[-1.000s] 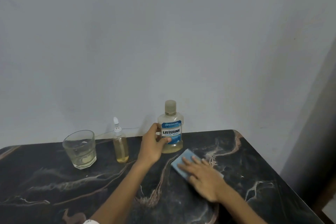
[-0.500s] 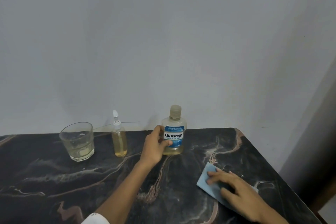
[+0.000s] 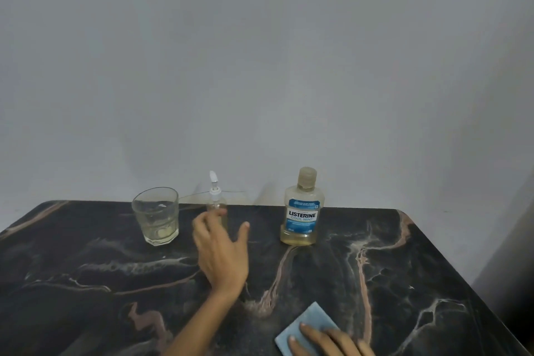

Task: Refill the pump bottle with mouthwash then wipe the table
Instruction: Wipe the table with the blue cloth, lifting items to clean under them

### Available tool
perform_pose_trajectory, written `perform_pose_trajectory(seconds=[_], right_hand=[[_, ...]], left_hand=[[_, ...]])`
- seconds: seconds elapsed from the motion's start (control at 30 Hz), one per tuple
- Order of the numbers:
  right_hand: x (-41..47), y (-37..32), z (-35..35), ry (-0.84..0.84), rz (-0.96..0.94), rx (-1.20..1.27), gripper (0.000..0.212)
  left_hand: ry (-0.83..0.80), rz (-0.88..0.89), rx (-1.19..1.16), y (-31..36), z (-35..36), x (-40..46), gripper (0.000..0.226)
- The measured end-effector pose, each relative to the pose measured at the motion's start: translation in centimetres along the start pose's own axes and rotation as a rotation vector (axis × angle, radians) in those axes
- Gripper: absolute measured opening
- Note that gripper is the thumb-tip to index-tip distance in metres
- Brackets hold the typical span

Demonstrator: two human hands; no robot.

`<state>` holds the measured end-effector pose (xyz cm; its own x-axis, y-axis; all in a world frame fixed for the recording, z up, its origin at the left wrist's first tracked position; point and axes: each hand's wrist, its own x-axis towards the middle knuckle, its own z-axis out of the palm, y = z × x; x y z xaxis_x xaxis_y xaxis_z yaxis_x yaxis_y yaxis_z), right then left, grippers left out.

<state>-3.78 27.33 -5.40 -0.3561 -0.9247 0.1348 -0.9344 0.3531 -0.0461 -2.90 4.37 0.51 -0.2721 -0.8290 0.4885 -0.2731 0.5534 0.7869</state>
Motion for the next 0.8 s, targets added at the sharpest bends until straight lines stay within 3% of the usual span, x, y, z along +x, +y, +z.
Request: perform_pose_trajectory(seconds=[0.07, 0.17, 0.23, 0.37, 0.53, 0.7, 0.8], right_hand=[[1.1, -1.3, -0.2, 0.024, 0.081, -0.018, 0.05], [3.7, -2.4, -0.5, 0.036, 0.098, -0.131, 0.056], [6.0, -3.4, -1.1, 0.005, 0.164, -0.067, 0.055], [10.5, -4.5, -1.9, 0.025, 0.207, 0.025, 0.053], [17.1, -2.9, 0.4, -0.034, 0.307, 0.095, 0.058], [24.4, -1.6, 0.3, -0.117, 0.466, 0.126, 0.057], [26.3, -2.2, 0.0, -0.139, 0.433, 0.13, 0.055]], left_hand=[[-0.028, -0.152, 0.009, -0.8, -0.7, 1.5, 0.067], [-0.183, -0.236, -0.073, -1.7, -0.9, 3.5, 0.086], [-0.27, -0.218, -0.128, -2.3, -0.5, 4.7, 0.076], [-0.373, -0.154, -0.195, -2.9, -0.2, 6.6, 0.026], [-0.341, -0.097, -0.264, -1.1, -1.4, 9.4, 0.028], [-0.475, 0.119, -0.273, 1.3, -5.2, 12.5, 0.036], [-0.472, 0.151, -0.301, 1.6, -7.2, 13.1, 0.033]])
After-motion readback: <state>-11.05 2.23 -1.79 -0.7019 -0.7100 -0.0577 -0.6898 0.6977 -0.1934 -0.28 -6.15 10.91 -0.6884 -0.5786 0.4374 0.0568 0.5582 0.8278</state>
